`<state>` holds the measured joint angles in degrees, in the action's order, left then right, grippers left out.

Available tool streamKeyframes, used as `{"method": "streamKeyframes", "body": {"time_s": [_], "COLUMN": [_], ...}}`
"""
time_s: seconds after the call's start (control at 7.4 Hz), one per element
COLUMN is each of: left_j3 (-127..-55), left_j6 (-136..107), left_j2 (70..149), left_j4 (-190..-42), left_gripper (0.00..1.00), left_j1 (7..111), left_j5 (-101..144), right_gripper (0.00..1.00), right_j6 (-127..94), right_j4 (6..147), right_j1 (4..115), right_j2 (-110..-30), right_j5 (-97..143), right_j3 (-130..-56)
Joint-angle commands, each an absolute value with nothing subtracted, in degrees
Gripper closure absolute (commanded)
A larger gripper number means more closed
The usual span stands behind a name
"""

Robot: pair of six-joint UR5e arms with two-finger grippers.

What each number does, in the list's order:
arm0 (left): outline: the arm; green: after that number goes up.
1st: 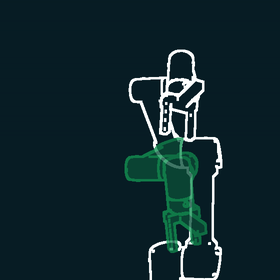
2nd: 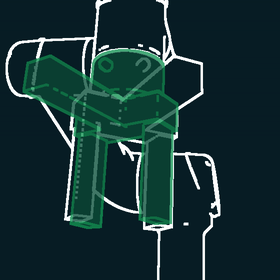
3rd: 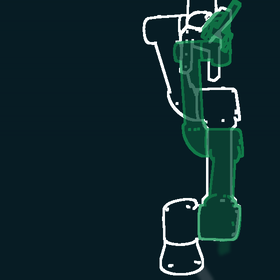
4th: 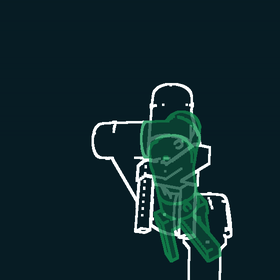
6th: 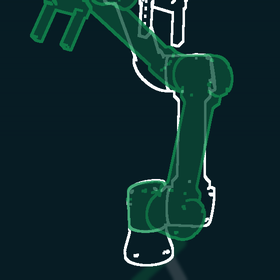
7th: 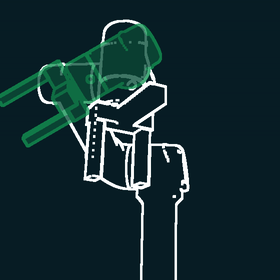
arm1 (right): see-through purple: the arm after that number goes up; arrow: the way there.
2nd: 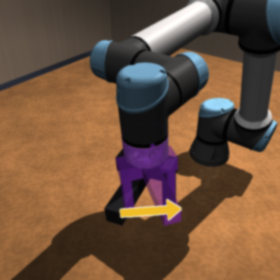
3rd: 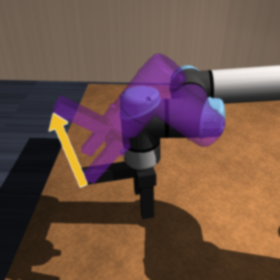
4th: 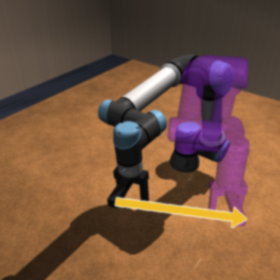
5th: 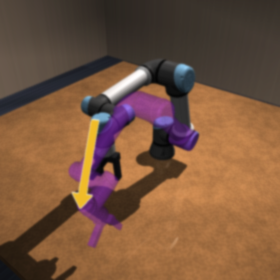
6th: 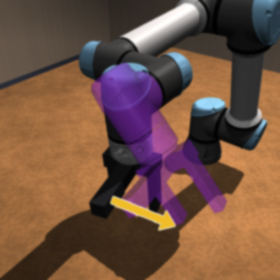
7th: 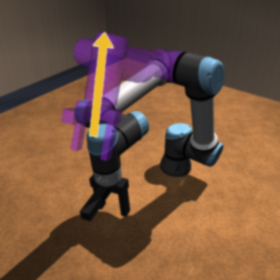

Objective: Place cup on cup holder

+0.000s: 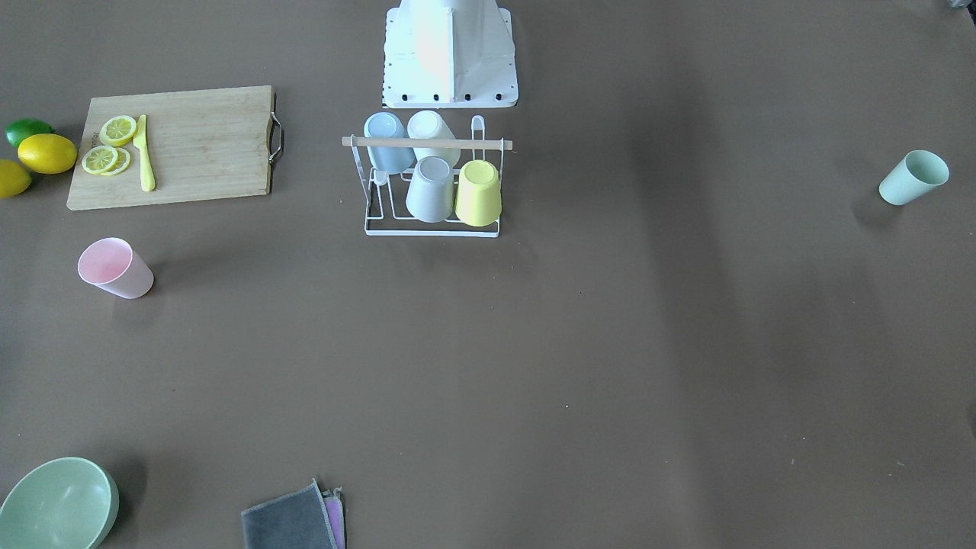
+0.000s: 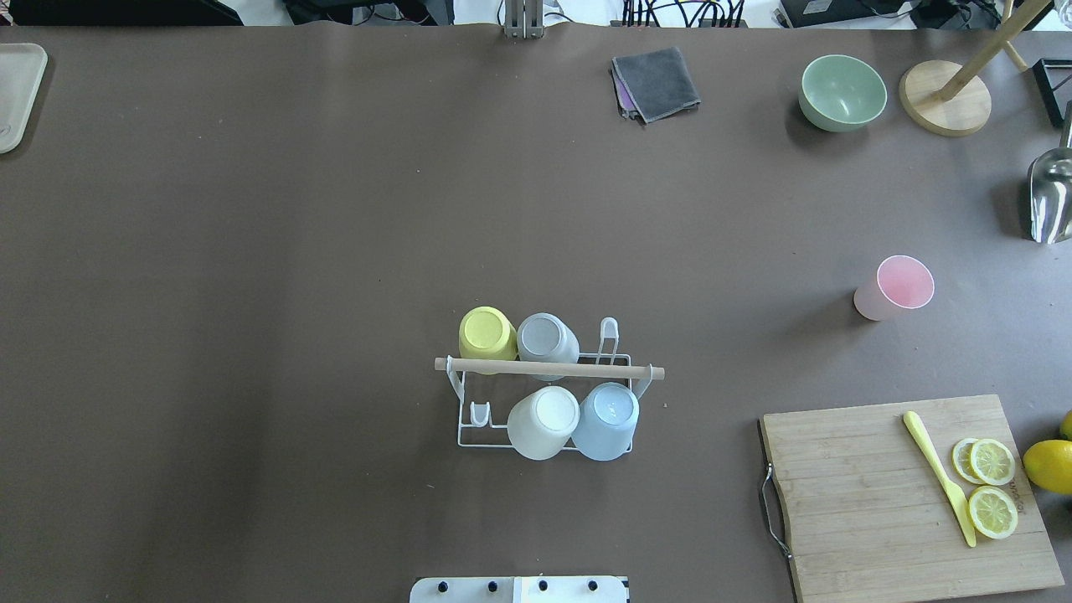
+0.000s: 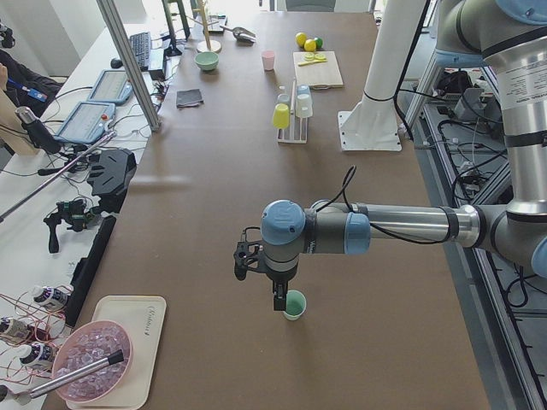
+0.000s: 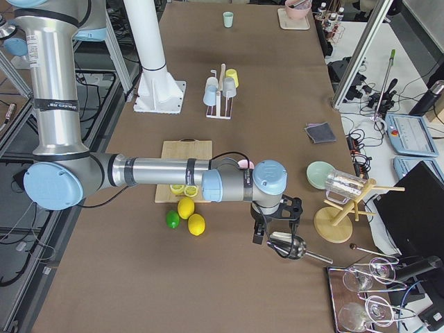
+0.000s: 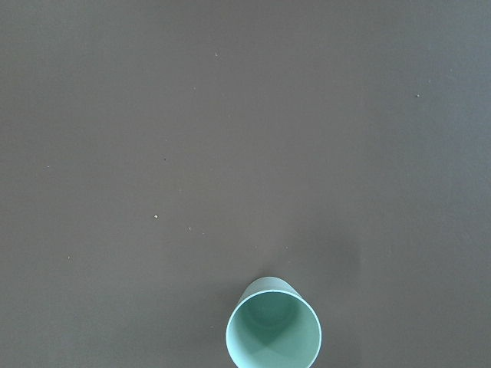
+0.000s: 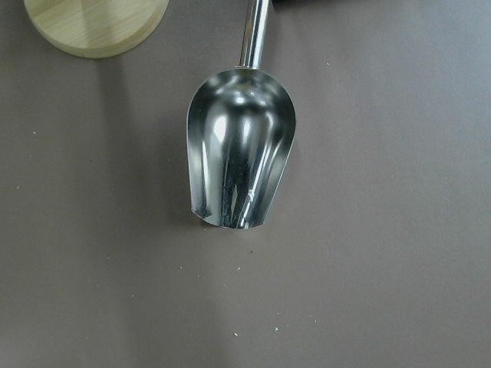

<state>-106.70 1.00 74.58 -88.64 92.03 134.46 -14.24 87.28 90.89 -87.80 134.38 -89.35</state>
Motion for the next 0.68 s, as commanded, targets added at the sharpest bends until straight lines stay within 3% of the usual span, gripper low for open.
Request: {"method": "streamKeyframes", "body": {"time_s": [0.0, 0.54], "left_j3": [-105.39, -105.03], "left_j6": [0.97, 0.97], "left_j2": [74.79, 74.79], "left_j4": [-90.95, -94.22], "left_gripper": [0.01, 0.01], "left_j1": [92.02, 92.02], "left_j5": [134.39, 134.38], "right_gripper": [0.0, 0.0], "right_j6": [-14.24, -14.24], "right_j4": [87.28, 87.27], "right_j1": [90.88, 90.88], "right_j2": [-87.8, -87.8], "right_j5": [134.38, 134.3], "right_j3": [-89.3, -89.3]}}
